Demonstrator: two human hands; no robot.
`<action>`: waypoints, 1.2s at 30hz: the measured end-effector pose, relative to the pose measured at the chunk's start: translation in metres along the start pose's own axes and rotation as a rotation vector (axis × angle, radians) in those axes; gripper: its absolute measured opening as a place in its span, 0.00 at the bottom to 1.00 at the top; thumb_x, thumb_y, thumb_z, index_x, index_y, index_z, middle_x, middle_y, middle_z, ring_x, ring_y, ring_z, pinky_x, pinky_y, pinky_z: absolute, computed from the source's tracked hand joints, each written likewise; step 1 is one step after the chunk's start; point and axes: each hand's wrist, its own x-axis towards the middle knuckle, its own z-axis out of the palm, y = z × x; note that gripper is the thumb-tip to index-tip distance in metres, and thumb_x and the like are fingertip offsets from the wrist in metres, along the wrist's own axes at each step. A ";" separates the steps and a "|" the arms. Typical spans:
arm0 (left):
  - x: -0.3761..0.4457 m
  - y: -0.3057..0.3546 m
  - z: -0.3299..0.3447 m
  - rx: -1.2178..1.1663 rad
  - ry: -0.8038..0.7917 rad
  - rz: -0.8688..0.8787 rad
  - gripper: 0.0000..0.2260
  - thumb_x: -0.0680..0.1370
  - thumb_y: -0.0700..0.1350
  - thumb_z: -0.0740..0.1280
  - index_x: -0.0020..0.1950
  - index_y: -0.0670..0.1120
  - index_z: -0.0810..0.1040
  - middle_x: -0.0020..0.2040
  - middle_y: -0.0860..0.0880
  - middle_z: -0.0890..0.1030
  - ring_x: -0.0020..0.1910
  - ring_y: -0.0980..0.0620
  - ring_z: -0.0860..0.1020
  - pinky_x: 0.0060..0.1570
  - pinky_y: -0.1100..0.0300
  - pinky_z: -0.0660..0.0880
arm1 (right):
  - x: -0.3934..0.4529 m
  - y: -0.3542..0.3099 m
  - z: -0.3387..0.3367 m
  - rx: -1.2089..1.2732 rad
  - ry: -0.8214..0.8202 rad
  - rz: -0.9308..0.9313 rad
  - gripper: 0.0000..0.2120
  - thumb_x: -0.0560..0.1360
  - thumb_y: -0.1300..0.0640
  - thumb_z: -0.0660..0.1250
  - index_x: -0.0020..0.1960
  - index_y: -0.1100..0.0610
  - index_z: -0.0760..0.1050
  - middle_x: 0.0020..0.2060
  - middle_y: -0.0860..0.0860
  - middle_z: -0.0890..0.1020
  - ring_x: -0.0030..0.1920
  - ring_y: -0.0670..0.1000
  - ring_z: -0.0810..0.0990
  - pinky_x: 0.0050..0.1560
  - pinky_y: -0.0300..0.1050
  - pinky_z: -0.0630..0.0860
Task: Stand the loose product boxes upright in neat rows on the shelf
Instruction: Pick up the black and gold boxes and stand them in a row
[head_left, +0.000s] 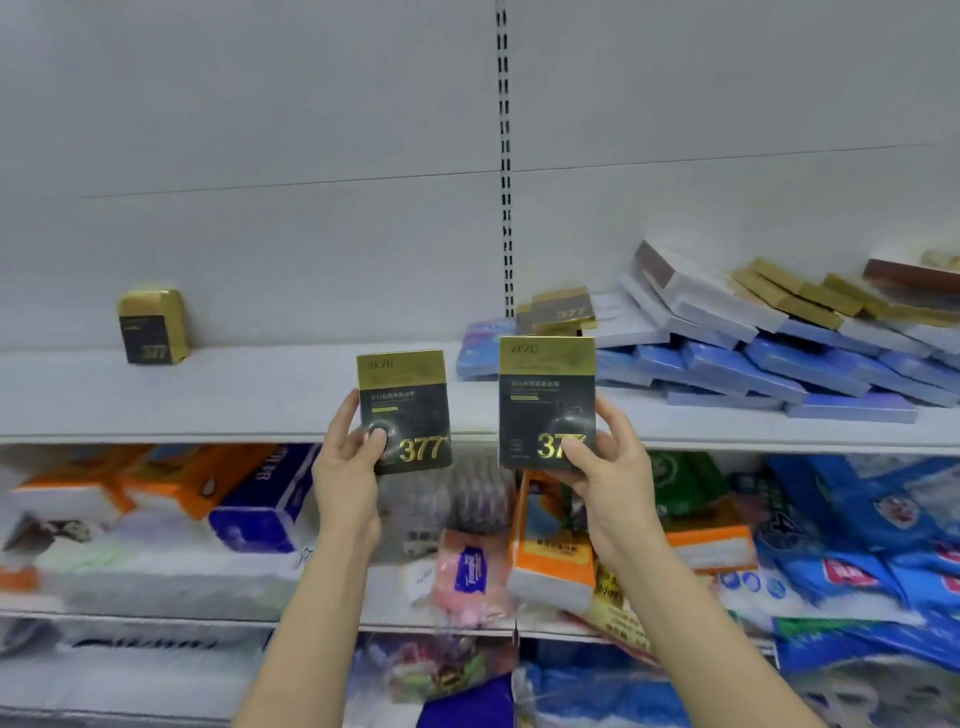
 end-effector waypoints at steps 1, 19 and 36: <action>-0.001 0.004 -0.013 0.002 0.002 0.002 0.25 0.80 0.33 0.64 0.70 0.58 0.74 0.58 0.47 0.83 0.56 0.52 0.82 0.56 0.56 0.77 | -0.007 0.004 0.012 0.004 -0.009 0.006 0.23 0.78 0.69 0.62 0.66 0.47 0.72 0.51 0.53 0.85 0.53 0.55 0.83 0.54 0.56 0.80; 0.058 0.042 -0.156 -0.049 0.143 -0.004 0.24 0.82 0.32 0.59 0.71 0.55 0.73 0.57 0.48 0.83 0.58 0.48 0.81 0.55 0.49 0.79 | -0.014 0.063 0.187 0.071 -0.162 0.113 0.28 0.78 0.71 0.61 0.72 0.47 0.69 0.55 0.50 0.83 0.56 0.50 0.82 0.51 0.50 0.82; 0.207 0.066 -0.231 -0.017 0.227 0.077 0.23 0.82 0.33 0.59 0.72 0.55 0.71 0.57 0.47 0.82 0.56 0.50 0.81 0.51 0.55 0.79 | 0.074 0.109 0.319 0.040 -0.242 0.108 0.25 0.79 0.68 0.61 0.72 0.47 0.68 0.56 0.55 0.81 0.56 0.54 0.81 0.51 0.51 0.82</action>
